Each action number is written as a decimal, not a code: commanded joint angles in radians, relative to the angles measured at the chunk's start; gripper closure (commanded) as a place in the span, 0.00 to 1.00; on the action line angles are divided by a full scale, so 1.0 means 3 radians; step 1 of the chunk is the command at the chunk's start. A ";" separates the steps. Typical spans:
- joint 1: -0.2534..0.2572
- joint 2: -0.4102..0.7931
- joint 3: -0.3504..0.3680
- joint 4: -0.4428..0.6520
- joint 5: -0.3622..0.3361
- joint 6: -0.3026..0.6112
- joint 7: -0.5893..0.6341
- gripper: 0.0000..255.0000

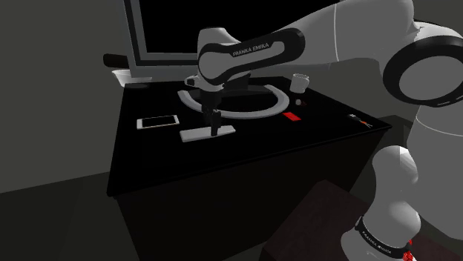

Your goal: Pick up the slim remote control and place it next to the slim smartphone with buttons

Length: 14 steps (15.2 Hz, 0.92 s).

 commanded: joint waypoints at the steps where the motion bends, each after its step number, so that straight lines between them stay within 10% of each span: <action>1: 0.0000 0.0000 0.0000 0.0000 0.0000 0.0000 0.0000 0.00; 14: -0.0010 -0.0067 -0.0026 0.0345 -0.0057 -0.0397 0.0041 0.00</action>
